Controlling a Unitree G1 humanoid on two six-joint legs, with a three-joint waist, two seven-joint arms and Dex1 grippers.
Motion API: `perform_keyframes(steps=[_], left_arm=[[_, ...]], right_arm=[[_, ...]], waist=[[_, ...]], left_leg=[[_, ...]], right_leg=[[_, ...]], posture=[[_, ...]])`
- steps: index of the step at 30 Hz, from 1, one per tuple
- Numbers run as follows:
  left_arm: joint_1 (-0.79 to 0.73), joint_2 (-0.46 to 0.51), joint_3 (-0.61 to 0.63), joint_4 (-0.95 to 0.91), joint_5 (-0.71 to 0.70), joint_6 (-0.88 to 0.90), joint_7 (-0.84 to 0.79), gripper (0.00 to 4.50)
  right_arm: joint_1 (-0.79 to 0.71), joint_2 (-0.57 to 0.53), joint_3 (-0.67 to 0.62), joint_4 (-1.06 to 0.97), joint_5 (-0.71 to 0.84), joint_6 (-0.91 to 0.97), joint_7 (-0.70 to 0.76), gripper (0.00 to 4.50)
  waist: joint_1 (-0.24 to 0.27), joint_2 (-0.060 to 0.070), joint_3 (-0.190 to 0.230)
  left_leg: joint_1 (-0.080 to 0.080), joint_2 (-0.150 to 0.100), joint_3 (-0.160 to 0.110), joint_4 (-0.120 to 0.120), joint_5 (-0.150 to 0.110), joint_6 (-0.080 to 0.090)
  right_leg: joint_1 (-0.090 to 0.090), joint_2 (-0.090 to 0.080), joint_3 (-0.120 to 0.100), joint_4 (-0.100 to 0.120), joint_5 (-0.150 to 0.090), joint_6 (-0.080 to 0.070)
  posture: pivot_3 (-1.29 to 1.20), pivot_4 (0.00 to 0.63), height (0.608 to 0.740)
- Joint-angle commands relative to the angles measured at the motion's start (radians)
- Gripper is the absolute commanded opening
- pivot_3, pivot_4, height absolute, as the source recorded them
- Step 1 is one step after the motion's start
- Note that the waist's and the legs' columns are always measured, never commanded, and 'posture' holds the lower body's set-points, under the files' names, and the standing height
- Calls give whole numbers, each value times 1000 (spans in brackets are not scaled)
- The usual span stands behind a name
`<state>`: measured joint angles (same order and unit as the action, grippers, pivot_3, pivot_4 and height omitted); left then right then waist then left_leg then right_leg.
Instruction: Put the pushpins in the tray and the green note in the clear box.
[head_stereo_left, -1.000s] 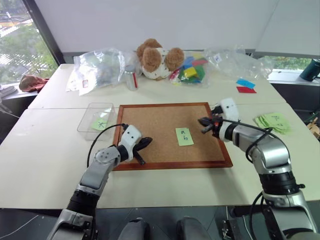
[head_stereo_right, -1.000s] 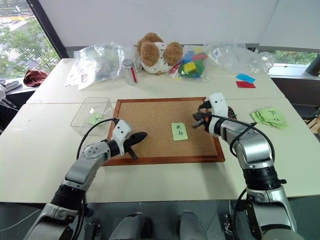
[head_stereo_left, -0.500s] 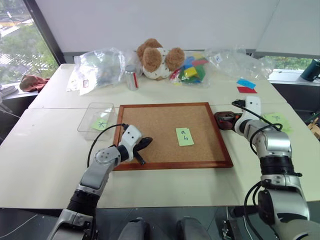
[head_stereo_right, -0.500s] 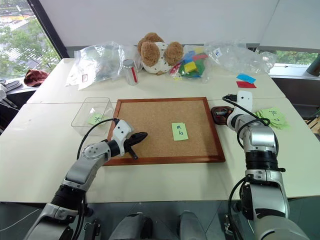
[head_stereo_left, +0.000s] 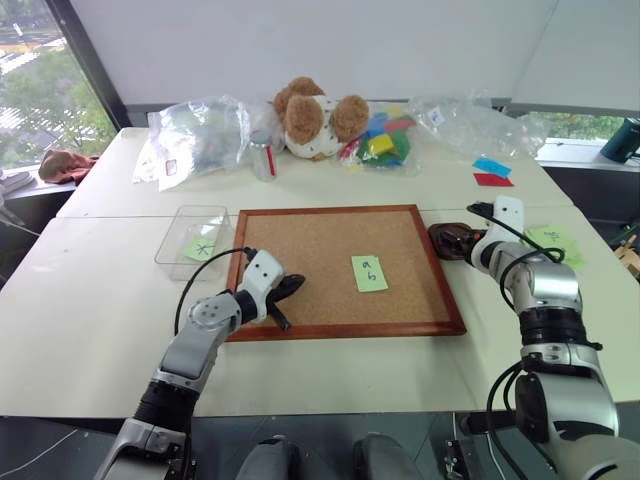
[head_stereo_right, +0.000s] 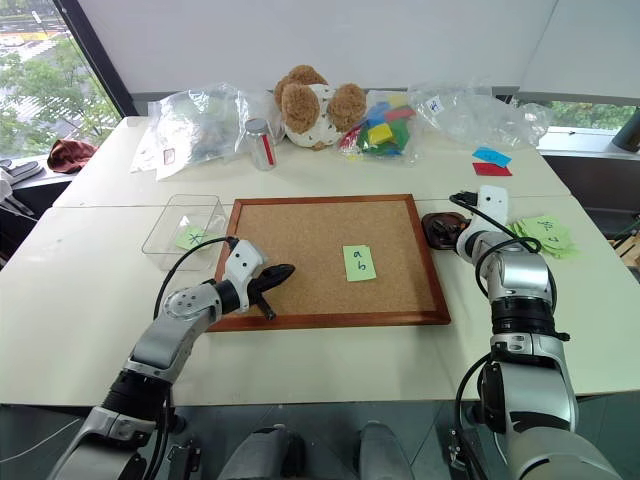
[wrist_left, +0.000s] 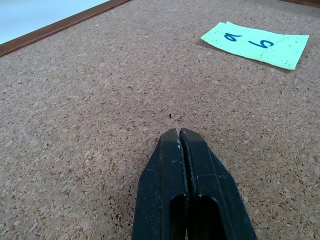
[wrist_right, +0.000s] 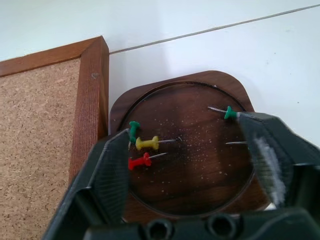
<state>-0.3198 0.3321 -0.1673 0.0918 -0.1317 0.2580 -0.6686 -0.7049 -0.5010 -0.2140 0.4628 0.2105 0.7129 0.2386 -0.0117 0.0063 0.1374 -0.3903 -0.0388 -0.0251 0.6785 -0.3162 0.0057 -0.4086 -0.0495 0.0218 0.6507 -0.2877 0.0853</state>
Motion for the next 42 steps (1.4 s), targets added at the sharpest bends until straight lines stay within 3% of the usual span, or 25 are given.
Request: perform_keyframes(steps=[1, 10, 14, 18, 26, 30, 42], left_arm=[[41, -2, -36, 44, 23, 39, -5, 0], [41, -3, -39, 45, 24, 39, -7, 0], [41, -1, -40, 45, 25, 40, -8, 0], [40, 1, -40, 45, 25, 39, -11, 0], [42, 6, -42, 41, 25, 41, -14, 0], [47, 10, -43, 34, 25, 45, -15, 0], [51, 18, -44, 26, 25, 48, -16, 0]], right_arm=[[-17, -28, -30, -73, 12, 6, 6, 3443], [1, -37, -48, -200, 84, 126, 73, 3443], [80, -81, 57, -399, 150, 223, 238, 3443], [165, -72, 152, -582, 190, 284, 298, 3443], [220, -7, 276, -695, 138, 273, 240, 3443], [228, 16, 310, -703, 114, 257, 222, 4440], [220, 102, 355, -701, 52, 334, 103, 4440]], waist=[[0, 0, 0], [1, 0, 0], [2, 0, 0], [0, 1, 0], [1, 1, 0], [1, 1, 0], [-1, 1, 0]], left_leg=[[0, 0, 0, 0, 0, 0], [0, 0, 0, 0, 0, 0], [0, 0, 0, 0, 0, 0], [0, 0, 0, 0, 0, 1], [0, 0, 0, 0, -1, 1], [0, 0, 0, 0, -1, 1], [0, 0, 0, -1, -1, 1]], right_leg=[[0, 0, 0, 0, 0, 0], [0, 0, 0, 0, 0, 0], [0, 0, 0, 0, 0, 0], [0, 0, 0, -1, 0, 0], [0, 0, 0, -1, 0, 0], [0, 0, 0, -1, 0, 0], [0, 0, 0, -1, 0, 0]], posture=[[0, 150, 740], [0, 150, 740], [0, 150, 740], [0, 150, 740], [0, 150, 740], [0, 150, 740], [0, 150, 740]])
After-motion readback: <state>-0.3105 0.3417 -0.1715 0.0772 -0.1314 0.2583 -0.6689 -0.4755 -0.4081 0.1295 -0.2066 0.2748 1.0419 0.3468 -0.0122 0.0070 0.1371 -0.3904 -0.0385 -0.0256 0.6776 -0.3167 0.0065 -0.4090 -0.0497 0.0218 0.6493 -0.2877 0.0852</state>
